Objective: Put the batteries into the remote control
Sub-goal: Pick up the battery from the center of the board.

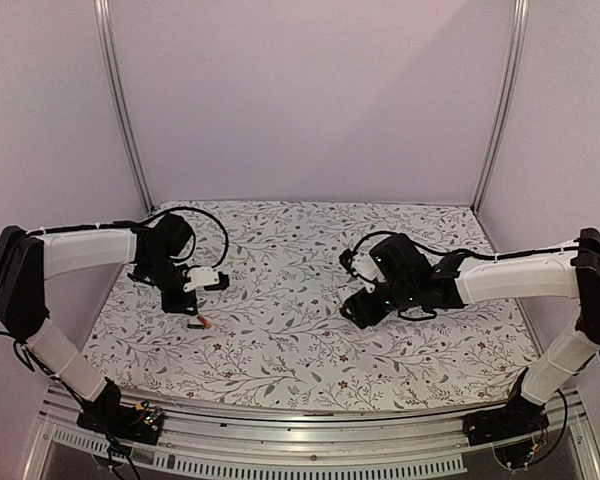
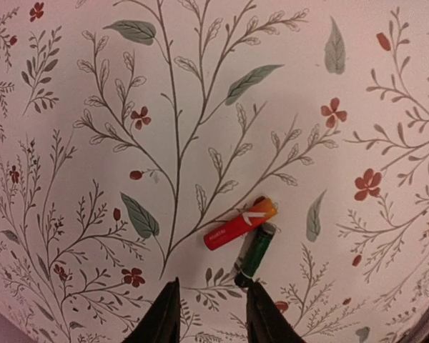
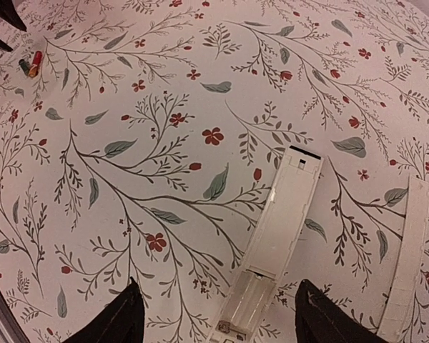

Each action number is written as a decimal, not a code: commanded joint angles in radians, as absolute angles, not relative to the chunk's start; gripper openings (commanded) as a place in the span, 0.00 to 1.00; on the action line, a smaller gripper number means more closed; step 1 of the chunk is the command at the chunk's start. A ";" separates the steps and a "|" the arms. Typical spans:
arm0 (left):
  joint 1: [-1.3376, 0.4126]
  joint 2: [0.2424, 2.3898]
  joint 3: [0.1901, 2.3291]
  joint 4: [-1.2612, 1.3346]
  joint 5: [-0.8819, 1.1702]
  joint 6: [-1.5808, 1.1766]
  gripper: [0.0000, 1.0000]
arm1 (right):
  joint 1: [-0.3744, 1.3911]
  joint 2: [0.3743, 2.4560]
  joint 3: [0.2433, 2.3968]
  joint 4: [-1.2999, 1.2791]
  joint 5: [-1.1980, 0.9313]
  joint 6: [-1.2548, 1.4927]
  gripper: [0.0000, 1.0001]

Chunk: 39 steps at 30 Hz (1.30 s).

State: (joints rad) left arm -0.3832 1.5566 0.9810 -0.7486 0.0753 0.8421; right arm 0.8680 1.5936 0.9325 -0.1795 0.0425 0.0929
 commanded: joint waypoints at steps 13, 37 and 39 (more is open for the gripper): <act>-0.385 1.615 0.912 -0.633 0.026 0.893 0.32 | 0.847 1.540 0.896 -0.137 -0.030 0.072 0.72; -0.412 1.787 0.994 -0.638 0.091 0.849 0.31 | 0.847 1.525 0.890 -0.140 -0.019 0.057 0.73; -0.426 1.791 0.995 -0.637 0.103 0.851 0.31 | 0.848 1.526 0.891 -0.138 -0.019 0.055 0.73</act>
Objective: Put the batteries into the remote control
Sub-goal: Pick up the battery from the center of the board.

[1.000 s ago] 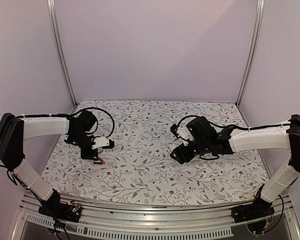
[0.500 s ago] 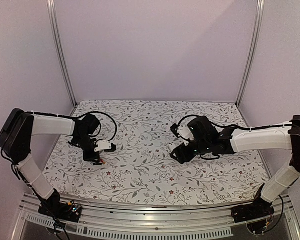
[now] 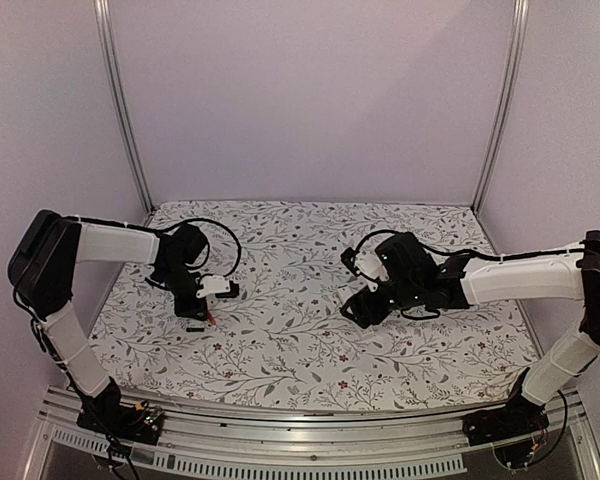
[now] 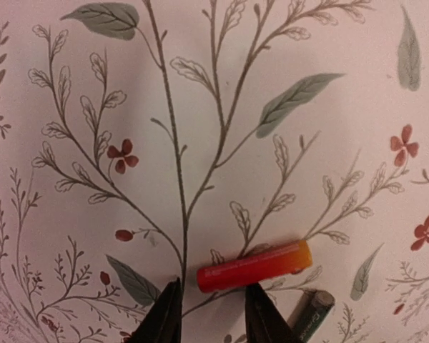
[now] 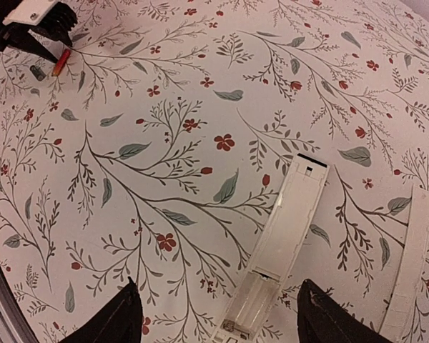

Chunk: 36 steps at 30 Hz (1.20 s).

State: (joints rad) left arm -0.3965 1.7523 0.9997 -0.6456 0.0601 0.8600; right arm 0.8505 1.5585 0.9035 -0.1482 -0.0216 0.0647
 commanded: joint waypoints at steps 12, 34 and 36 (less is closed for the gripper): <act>-0.509 1.895 1.052 -0.648 0.133 0.835 0.29 | 0.847 1.532 0.894 -0.148 -0.018 0.054 0.73; -0.589 1.964 1.110 -0.651 0.244 0.798 0.10 | 0.847 1.518 0.895 -0.165 -0.014 0.066 0.74; -0.595 1.970 1.113 -0.650 0.239 0.798 0.08 | 0.848 1.517 0.895 -0.168 -0.014 0.066 0.74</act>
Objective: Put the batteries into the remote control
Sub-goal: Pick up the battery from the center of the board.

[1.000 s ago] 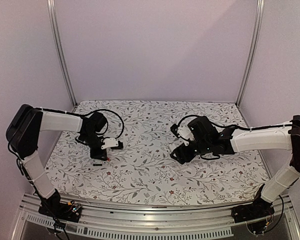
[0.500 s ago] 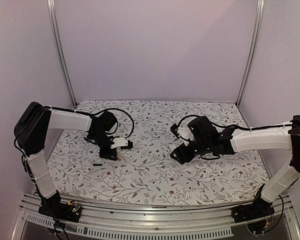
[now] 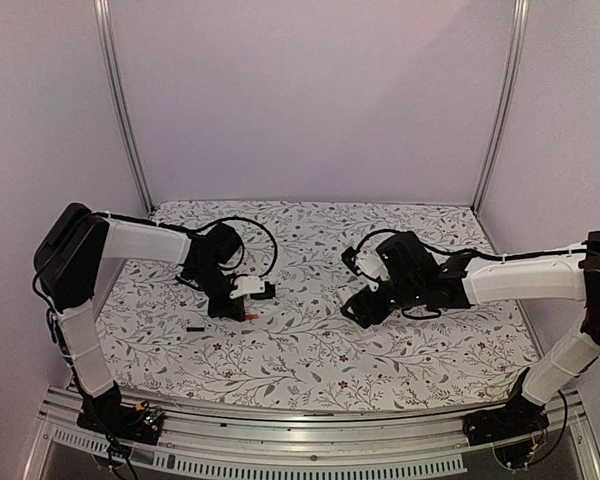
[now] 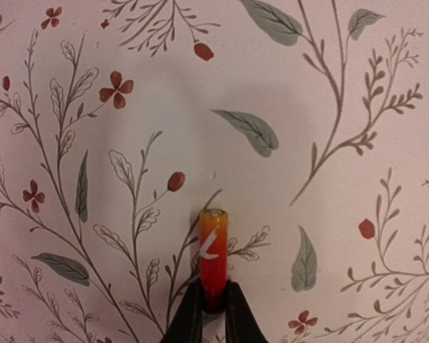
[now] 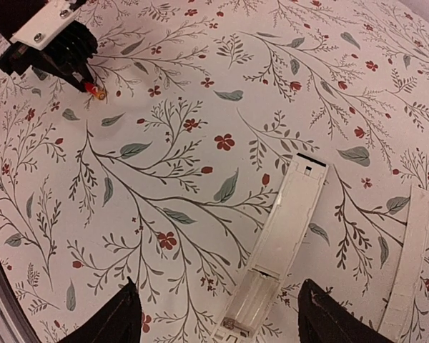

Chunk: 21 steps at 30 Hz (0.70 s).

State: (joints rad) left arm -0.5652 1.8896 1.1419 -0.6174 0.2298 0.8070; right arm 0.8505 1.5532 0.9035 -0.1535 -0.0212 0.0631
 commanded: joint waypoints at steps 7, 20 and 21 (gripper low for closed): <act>-0.605 1.977 1.134 -0.649 0.260 0.781 0.00 | 0.847 1.516 0.913 -0.182 -0.012 0.066 0.74; -0.631 1.668 1.042 -0.156 0.307 0.459 0.00 | 0.749 1.335 0.884 -0.047 -0.200 0.157 0.74; -0.645 1.636 1.034 -0.093 0.312 0.412 0.00 | 0.749 1.313 0.880 -0.025 -0.205 0.161 0.74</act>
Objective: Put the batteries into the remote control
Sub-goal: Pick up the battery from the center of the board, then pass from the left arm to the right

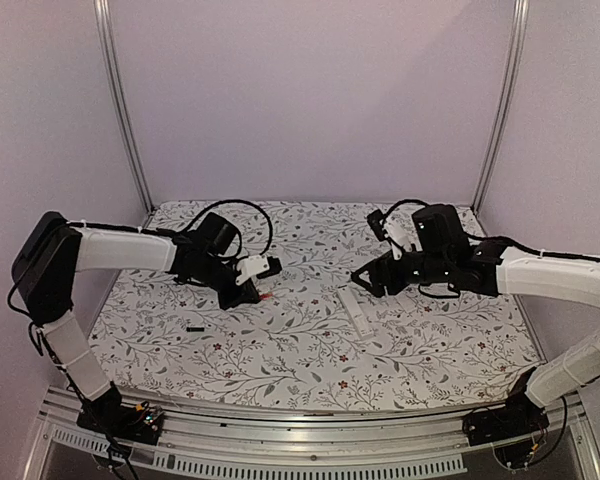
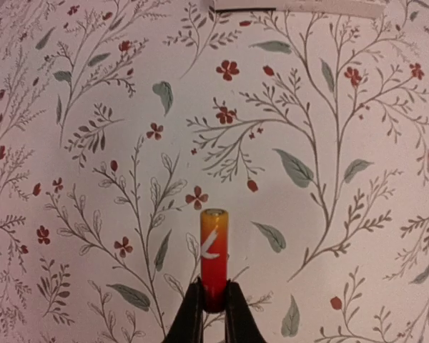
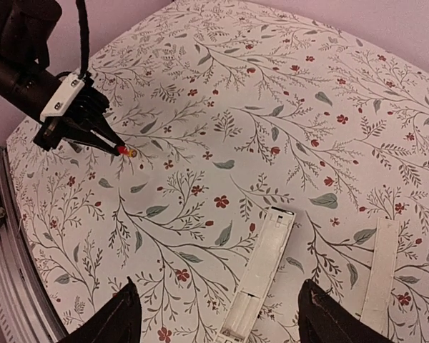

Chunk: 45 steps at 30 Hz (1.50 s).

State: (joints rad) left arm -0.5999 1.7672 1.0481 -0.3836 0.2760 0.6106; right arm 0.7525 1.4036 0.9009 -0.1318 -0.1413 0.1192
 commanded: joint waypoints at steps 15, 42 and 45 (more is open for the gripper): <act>-0.933 1.537 1.031 0.542 0.332 -0.043 0.00 | 0.821 1.134 0.888 0.316 -0.397 0.101 0.73; -0.998 1.573 1.061 0.621 0.422 -0.053 0.00 | 0.824 1.167 0.887 0.370 -0.404 0.134 0.22; -1.001 1.574 1.060 0.629 0.423 -0.060 0.00 | 0.824 1.167 0.882 0.372 -0.393 0.141 0.11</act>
